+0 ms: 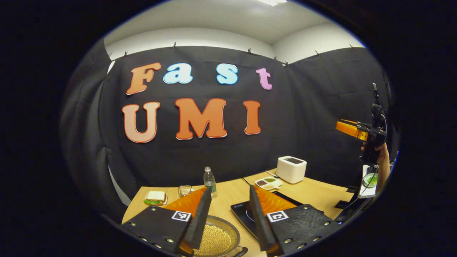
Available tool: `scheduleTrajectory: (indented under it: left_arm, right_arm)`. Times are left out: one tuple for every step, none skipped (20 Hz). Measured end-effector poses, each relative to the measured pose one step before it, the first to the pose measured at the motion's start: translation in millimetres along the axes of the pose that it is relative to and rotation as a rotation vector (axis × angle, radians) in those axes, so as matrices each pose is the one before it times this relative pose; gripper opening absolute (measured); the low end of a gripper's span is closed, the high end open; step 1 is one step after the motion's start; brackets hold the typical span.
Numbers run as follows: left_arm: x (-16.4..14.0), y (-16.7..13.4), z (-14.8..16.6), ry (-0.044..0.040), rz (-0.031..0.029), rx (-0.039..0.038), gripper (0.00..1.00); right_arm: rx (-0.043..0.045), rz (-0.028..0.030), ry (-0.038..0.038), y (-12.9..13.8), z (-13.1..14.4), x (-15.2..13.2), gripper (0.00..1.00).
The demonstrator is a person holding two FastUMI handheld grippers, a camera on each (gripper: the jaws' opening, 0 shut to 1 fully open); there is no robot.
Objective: First push the handle of the pot to place it horizontally, then grasp the pot with both hands and set it on the induction cooktop.
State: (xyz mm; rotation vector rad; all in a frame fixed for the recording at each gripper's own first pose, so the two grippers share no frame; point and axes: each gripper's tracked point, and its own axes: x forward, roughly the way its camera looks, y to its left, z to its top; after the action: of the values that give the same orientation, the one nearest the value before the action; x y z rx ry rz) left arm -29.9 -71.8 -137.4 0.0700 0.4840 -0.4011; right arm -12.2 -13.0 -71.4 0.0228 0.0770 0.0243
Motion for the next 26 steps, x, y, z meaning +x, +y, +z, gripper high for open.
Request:
scheduleTrajectory:
  left_arm:
    - [2.07, 1.08, -13.37, 0.05233, -0.00394, 0.00378, 0.48]
    - [1.72, 3.0, -13.44, 0.04384, 0.00769, 0.00434, 0.36]
    - [1.66, 0.22, -13.83, 0.05345, -0.00216, 0.01304, 0.24]
    - [-1.4, 1.95, -14.49, 0.0406, 0.00055, 0.00893, 0.15]
    - [2.94, -2.94, -17.65, 0.05567, -0.01692, 0.01232, 0.06]
    - [0.04, -3.77, -16.09, 0.04763, -0.0223, 0.00803, 0.05]
    - [2.15, -4.94, -17.94, 0.06003, -0.03296, 0.02069, 0.04]
    - [0.31, -3.25, -17.77, 0.0477, -0.01973, 0.03674, 0.04]
    - [-1.97, -2.34, -18.07, 0.05084, -0.00429, 0.04259, 0.05]
    - [-2.18, 0.17, -20.5, 0.06374, 0.00041, 0.03218, 0.05]
    - [-0.24, -3.01, -16.85, 0.04123, -0.01011, 0.01177, 0.05]
    - [-2.41, -5.86, -11.33, 0.03457, -0.02249, 0.00027, 0.05]
    - [-5.05, -4.17, -10.05, 0.03106, -0.00931, 0.0024, 0.05]
    - [-4.27, -0.42, -10.48, 0.03534, -0.00681, 0.00818, 0.05]
    - [-2.53, 0.17, -15.42, 0.04002, -0.00942, 0.00237, 0.05]
    - [-0.57, -0.35, -12.51, 0.03549, -0.00497, 0.00441, 0.05]
    - [-0.8, -0.23, -8.79, 0.03423, -0.00054, 0.00244, 0.05]
    - [0.52, -0.54, -8.41, 0.02536, -0.0016, 0.00608, 0.05]
    - [3.12, 0.76, -3.93, 0.00914, 0.00194, -0.00115, 0.05]
    - [4.75, -2.87, -4.75, 0.01762, -0.01253, -0.01216, 0.05]
    - [5.53, -1.81, -6.41, 0.02112, -0.00612, -0.00843, 0.05]
    - [5.01, 0.5, -4.11, 0.02193, 0.00182, 0.00097, 0.05]
    - [6.43, -0.86, -4.17, 0.02322, 0.00272, 0.00033, 0.05]
    - [3.77, -2.26, -0.95, 0.01255, -0.00407, -0.0022, 0.05]
    - [7.26, -2.83, 0.55, 0.00839, -0.00704, -0.00483, 0.05]
    - [5.7, -3.49, 1.06, 0.00743, -0.00963, -0.00496, 0.05]
  right_arm:
    - [-0.01137, -0.00587, 0.00262, -2.37, -3.98, -0.62, 0.94]
    - [-0.00873, -0.00637, 0.00212, -1.41, -3.37, -1.26, 0.94]
    - [-0.0041, -0.0027, 0.00179, -0.81, -3.87, -1.65, 0.94]
    - [-0.00184, 0.00163, 0.00494, 1.18, -4.51, -1.26, 0.94]
    - [0.00033, 0.00106, 0.00621, -0.42, -4.38, -0.89, 0.94]
    - [-0.00212, 0.00359, 0.00526, 0.79, -4.39, -0.85, 0.94]
    - [-0.00268, -0.00009, 0.0054, 0.24, -4.13, 0.69, 0.94]
    - [-0.00549, -0.00215, 0.00245, -0.9, -2.46, 0.02, 0.94]
    - [-0.00345, -0.00704, -0.00193, -1.48, -1.53, 0.11, 0.94]
    - [-0.00176, -0.00533, -0.00093, -0.95, -2.1, 0.39, 0.94]
    - [0.00015, -0.00188, 0.00102, 0.4, -1.49, 0.1, 0.94]
    - [0.00112, 0.00115, 0.00227, 0.67, -3.57, -0.81, 0.94]
    - [0.0005, 0.00162, 0.00479, 1.47, -2.7, -0.03, 0.94]
    - [0.00106, -0.00008, 0.00516, 0.27, -3.39, 0.44, 0.94]
    - [-0.00045, 0.00046, 0.00517, 0.46, -3.5, -0.63, 0.94]
    - [-0.00153, -0.00053, 0.00285, 1.32, -2.0, 1.02, 0.94]
    - [-0.00435, 0.00141, 0.00252, 1.63, -2.35, -0.78, 0.94]
    - [-0.00422, 0.0002, 0.00297, 1.22, -2.7, -0.4, 0.94]
    - [-0.00286, 0.00136, 0.0028, 2.17, -2.26, 0.23, 0.94]
    - [-0.00044, 0.00292, 0.00371, 3.06, -2.66, -0.44, 0.94]
    - [0.00174, 0.003, 0.00536, 1.9, -1.53, -0.65, 0.94]
    - [0.00135, 0.00514, 0.0054, 1.56, -1.71, -0.88, 0.94]
    - [0.00173, 0.0017, 0.00648, 1.06, -2.29, -1.26, 0.94]
    - [0.00075, -0.0007, 0.00458, -0.13, -1.72, -1.95, 0.94]
    - [-0.00016, -0.00391, 0.00193, -2.24, -0.59, -2.91, 0.94]
    - [-0.00215, -0.00532, 0.003, -2.76, -0.57, -2.72, 0.94]
